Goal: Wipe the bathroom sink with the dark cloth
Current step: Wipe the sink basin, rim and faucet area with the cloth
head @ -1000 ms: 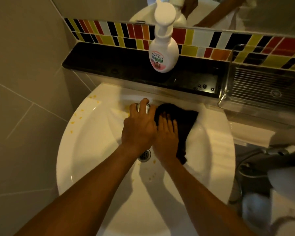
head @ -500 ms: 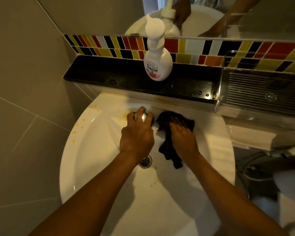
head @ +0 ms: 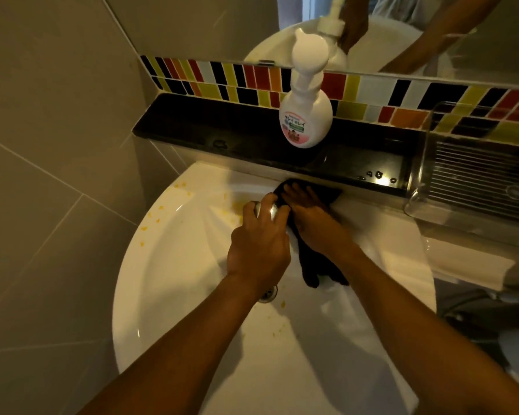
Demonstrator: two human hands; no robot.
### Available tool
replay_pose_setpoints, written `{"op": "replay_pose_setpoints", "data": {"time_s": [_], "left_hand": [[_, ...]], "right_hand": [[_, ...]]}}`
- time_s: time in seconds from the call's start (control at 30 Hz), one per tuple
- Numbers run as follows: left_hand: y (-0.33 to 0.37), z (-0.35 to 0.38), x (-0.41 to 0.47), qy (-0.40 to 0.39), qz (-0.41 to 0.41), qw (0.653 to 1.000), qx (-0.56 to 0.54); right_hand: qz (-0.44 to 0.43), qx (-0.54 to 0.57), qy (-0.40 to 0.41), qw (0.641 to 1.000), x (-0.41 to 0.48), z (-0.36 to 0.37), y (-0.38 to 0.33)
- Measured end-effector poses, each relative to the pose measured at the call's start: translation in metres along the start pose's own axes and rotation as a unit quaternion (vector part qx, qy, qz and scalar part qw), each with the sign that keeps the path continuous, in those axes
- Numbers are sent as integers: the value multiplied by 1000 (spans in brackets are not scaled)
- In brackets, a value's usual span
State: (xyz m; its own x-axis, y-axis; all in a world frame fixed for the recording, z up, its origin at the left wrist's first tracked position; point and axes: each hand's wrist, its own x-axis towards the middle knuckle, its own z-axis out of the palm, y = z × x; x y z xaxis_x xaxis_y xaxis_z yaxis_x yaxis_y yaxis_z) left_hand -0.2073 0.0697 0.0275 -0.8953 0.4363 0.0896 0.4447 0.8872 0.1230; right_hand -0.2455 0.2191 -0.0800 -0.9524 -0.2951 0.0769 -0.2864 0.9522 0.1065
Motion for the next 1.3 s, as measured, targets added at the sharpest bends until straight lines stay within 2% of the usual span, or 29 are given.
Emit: {"op": "replay_pose_setpoints", "data": {"time_s": [0.07,0.2,0.3,0.43,0.53,0.63,0.73,0.9,1.13,1.3], "left_hand": [[-1,1,0,3,1,1000,1],[0,-1,0,-6,7,1000,10],[1,-2,0,-13,3,1000,12],[0,-1,-1,-3,7,1000,0],[-2,0,-1,4,16,1000,-10],[-2,0,-1,11,16,1000,-18],[0,-2,-3,7,10,1000,-23],[0,-4,-2,-1,5,1000,-21],[0,-4,-3,-11,10,1000,-21],[-1,-6,-2,-43,22,999,14]], "right_hand": [[-65,-103,-49,991,5,-3,10],[-118,-103,-92,983,17,-23,23],[-74,-12,-106,991,20,-30,14],[-24,45,-114,992,3,-30,8],[34,123,-64,990,-35,-24,20],[113,142,0,983,-78,-20,25],[166,135,20,977,-105,-23,13],[210,96,-49,972,-141,-23,7],[258,163,-55,951,-192,-39,10],[327,183,-82,923,-217,-44,-11]]}}
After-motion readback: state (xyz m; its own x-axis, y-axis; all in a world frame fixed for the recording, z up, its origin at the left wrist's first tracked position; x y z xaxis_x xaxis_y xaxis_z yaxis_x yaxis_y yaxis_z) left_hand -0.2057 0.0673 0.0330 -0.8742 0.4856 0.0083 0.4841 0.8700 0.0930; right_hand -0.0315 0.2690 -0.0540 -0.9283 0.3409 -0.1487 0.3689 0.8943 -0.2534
